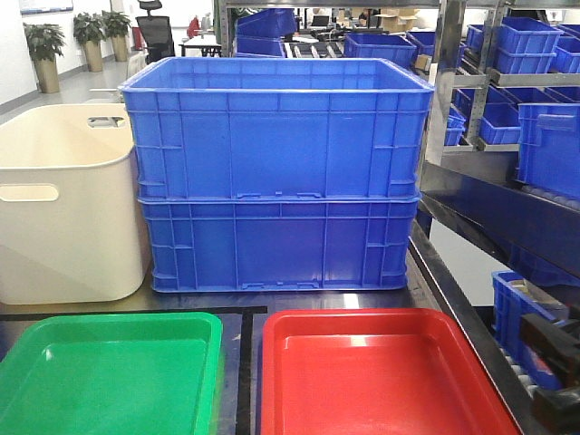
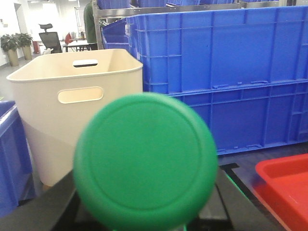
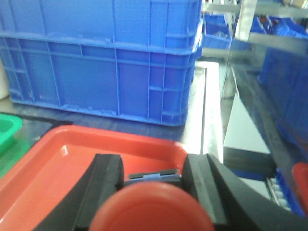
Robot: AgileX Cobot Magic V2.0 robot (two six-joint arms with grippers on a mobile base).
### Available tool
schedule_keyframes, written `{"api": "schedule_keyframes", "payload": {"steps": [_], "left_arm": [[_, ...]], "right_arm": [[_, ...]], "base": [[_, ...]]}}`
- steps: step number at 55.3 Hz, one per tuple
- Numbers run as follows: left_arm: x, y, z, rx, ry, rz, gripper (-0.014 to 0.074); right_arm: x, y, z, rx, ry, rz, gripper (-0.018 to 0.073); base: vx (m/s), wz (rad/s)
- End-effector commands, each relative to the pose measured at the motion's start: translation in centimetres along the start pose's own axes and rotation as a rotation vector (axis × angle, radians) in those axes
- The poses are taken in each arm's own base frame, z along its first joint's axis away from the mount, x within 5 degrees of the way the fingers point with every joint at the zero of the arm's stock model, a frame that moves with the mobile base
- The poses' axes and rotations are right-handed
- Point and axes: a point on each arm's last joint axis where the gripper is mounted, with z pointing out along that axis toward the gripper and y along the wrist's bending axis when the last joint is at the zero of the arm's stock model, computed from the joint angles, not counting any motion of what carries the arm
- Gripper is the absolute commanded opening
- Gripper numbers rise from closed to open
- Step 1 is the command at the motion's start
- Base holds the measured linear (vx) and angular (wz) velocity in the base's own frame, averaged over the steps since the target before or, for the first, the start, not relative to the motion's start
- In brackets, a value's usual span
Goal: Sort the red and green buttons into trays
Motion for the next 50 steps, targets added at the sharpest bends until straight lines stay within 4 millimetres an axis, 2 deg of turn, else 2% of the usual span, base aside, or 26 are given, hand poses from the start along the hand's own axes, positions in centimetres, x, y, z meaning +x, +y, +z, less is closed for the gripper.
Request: {"api": "schedule_keyframes", "payload": {"steps": [1, 11, 18, 23, 34, 42, 50], "left_arm": [[-1.5, -0.3, 1.0, 0.032, -0.103, -0.018, 0.0003], [-0.6, -1.2, 4.9, 0.098, -0.106, -0.041, 0.0003], [0.4, -2.3, 7.3, 0.164, -0.098, -0.121, 0.0003], [2.0, -3.0, 9.0, 0.184, -0.019, -0.133, 0.0004], [7.1, -3.6, 12.9, 0.174, 0.217, -0.125, 0.0012], [9.3, -3.8, 14.1, 0.171, 0.299, -0.123, 0.0038], [10.2, -3.9, 14.6, 0.170, 0.337, -0.122, 0.0098]], "right_arm": [[-1.8, 0.7, 0.6, -0.038, -0.125, -0.019, -0.0009], [-1.0, 4.6, 3.9, -0.216, -0.140, -0.053, -0.0009], [0.5, 6.3, 6.2, -0.270, -0.099, -0.064, -0.0009], [1.5, 6.7, 7.8, -0.273, -0.069, -0.054, -0.0007], [3.9, 7.0, 10.2, -0.254, 0.041, 0.000, 0.0004], [5.1, 7.2, 11.2, -0.240, 0.090, 0.032, 0.0023], [5.6, 7.3, 11.6, -0.239, 0.105, 0.031, 0.0070]], "base": [[0.00, 0.00], [0.00, 0.00], [0.00, 0.00], [0.00, 0.00], [0.00, 0.00], [0.00, 0.00], [0.00, 0.00]]}}
